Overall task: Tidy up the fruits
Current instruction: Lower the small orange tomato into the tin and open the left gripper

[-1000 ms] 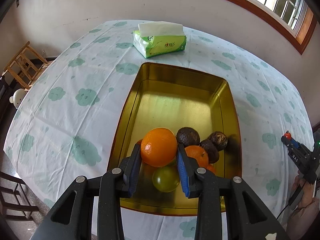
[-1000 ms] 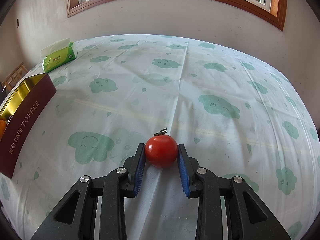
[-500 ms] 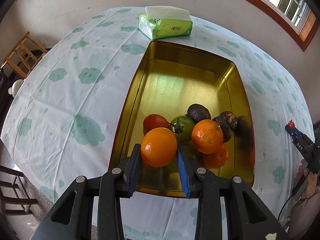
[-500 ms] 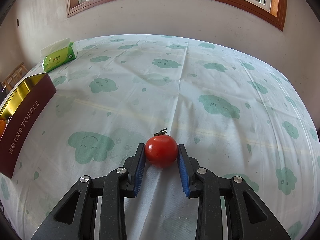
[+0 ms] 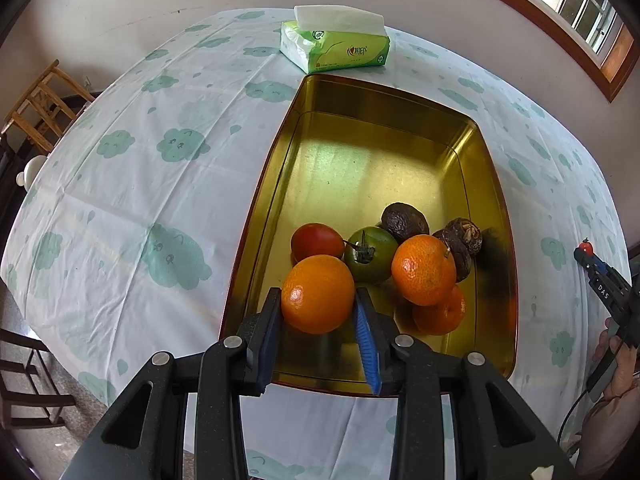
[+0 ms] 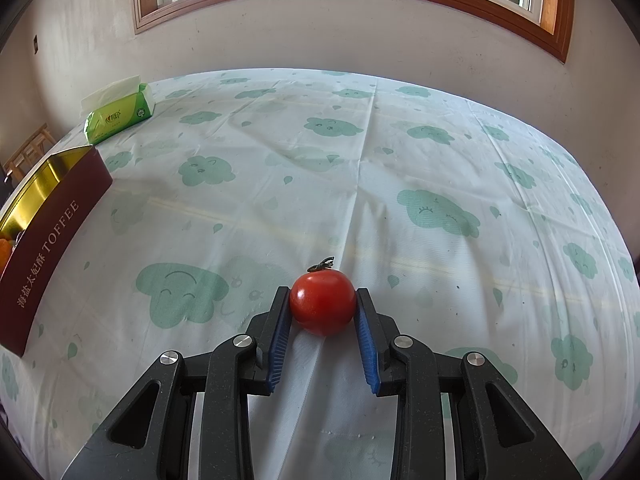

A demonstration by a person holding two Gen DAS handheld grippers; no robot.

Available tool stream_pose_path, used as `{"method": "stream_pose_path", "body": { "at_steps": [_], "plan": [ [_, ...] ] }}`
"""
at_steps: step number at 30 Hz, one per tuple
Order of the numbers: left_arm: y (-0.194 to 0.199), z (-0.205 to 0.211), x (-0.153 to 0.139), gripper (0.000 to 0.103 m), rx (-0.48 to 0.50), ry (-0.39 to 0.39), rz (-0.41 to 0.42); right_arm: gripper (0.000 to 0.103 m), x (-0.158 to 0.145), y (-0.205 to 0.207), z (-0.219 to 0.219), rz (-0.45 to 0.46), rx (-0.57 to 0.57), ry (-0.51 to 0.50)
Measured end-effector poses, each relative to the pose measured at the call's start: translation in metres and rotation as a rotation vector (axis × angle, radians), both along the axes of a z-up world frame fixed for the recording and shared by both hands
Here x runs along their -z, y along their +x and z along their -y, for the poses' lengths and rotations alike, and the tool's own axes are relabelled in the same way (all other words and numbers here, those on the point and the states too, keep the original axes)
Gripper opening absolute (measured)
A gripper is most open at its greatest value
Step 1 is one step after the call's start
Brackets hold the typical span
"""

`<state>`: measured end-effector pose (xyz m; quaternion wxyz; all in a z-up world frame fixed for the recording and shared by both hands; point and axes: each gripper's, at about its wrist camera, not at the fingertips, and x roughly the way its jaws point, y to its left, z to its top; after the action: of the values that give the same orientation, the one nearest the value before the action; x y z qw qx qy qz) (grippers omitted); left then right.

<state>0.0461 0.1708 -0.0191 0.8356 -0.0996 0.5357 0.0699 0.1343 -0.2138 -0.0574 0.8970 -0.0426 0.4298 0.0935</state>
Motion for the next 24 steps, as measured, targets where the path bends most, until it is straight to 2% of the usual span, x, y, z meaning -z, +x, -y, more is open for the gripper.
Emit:
{"method": "stream_pose_path", "body": {
  "at_steps": [19, 24],
  "plan": [
    [-0.0024, 0.0011, 0.0001, 0.033, 0.000, -0.008, 0.004, 0.033, 0.0000, -0.0001, -0.0004, 0.000, 0.000, -0.001],
    [-0.0010, -0.0019, 0.0000, 0.041, -0.011, 0.008, -0.002, 0.033, 0.0001, -0.0001, -0.0004, 0.001, 0.000, -0.001]
  ]
}}
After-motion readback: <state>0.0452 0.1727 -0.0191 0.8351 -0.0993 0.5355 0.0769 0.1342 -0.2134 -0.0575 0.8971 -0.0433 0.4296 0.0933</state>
